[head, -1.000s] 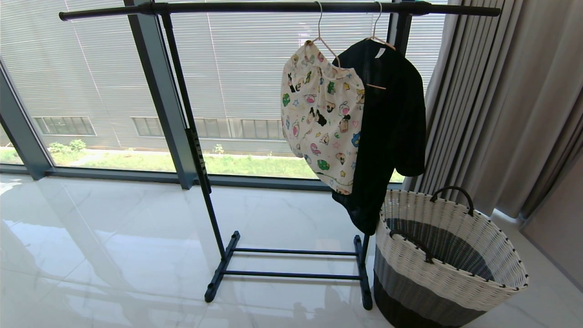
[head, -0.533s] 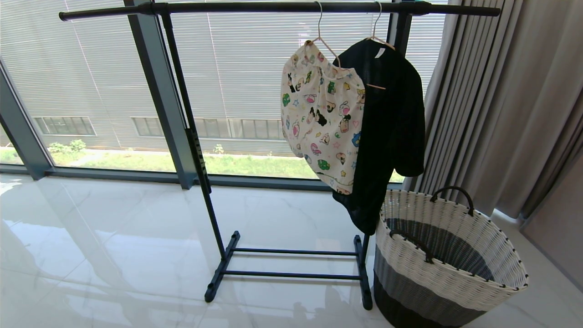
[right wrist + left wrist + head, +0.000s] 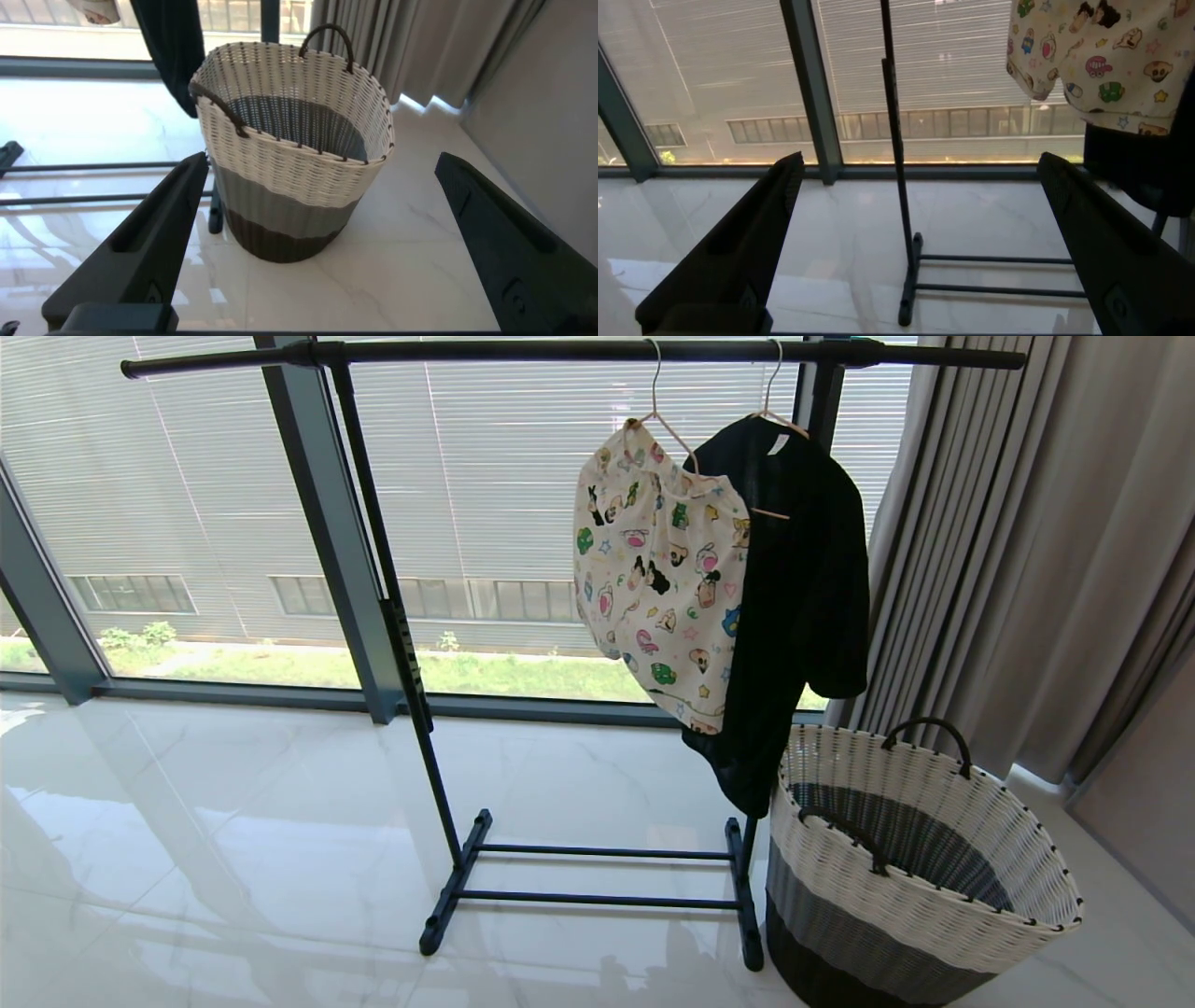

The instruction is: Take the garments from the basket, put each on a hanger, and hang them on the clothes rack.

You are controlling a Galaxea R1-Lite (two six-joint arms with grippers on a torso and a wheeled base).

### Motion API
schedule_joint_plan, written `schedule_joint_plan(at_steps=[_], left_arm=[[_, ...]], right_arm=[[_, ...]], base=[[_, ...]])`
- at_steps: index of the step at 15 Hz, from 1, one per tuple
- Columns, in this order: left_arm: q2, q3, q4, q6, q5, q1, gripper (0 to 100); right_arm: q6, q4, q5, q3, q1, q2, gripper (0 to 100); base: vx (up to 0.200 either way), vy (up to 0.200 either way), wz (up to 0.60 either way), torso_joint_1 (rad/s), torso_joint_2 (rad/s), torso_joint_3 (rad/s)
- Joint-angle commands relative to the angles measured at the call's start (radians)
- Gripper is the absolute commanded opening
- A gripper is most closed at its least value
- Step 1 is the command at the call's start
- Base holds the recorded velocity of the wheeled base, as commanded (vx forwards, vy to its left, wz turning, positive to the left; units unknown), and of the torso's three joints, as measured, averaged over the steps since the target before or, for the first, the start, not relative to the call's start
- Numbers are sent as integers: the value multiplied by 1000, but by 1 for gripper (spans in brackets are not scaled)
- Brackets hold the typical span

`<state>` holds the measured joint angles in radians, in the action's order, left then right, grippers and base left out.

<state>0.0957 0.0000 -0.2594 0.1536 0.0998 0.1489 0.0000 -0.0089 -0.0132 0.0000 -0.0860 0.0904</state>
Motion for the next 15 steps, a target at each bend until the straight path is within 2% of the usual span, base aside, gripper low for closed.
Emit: schedule_joint_plan(at_steps=[1,4,5,7,8,9,10,11,12,13,14,15], left_arm=[[2,0,20,-5,1,0,100],[2,0,28,-19,3,0,100],[2,0,65,-28,1,0,100],[4,0,204,-31,-20,0,100],[4,0,206,-36,5,-2,100],[4,0,207,-36,92,-9,100],[4,0,207,-36,121,-9,100],[4,0,207,-31,117,-9,100],[4,0,206,-9,83,-9,100],[4,0,201,43,-31,-9,100],[4,0,189,69,-100,-9,100],[2,0,189,95,-104,-9,100]], right_arm=[[0,0,-1,0,0,3,100],[0,0,-1,0,0,3,100],[0,0,-1,0,0,3,100],[0,0,-1,0,0,3,100],[0,0,-1,0,0,3,100],[0,0,-1,0,0,3,100],[0,0,-1,0,0,3,100],[0,0,-1,0,0,3,100],[0,0,-1,0,0,3,100],[0,0,-1,0,0,3,100],[0,0,-1,0,0,3,100],[0,0,-1,0,0,3,100]], base=[[0,0,0,0,0,0],[0,0,0,0,0,0],[0,0,0,0,0,0],[0,0,0,0,0,0],[0,0,0,0,0,0],[0,0,0,0,0,0],[0,0,0,0,0,0],[0,0,0,0,0,0],[0,0,0,0,0,0],[0,0,0,0,0,0],[0,0,0,0,0,0],[0,0,0,0,0,0]])
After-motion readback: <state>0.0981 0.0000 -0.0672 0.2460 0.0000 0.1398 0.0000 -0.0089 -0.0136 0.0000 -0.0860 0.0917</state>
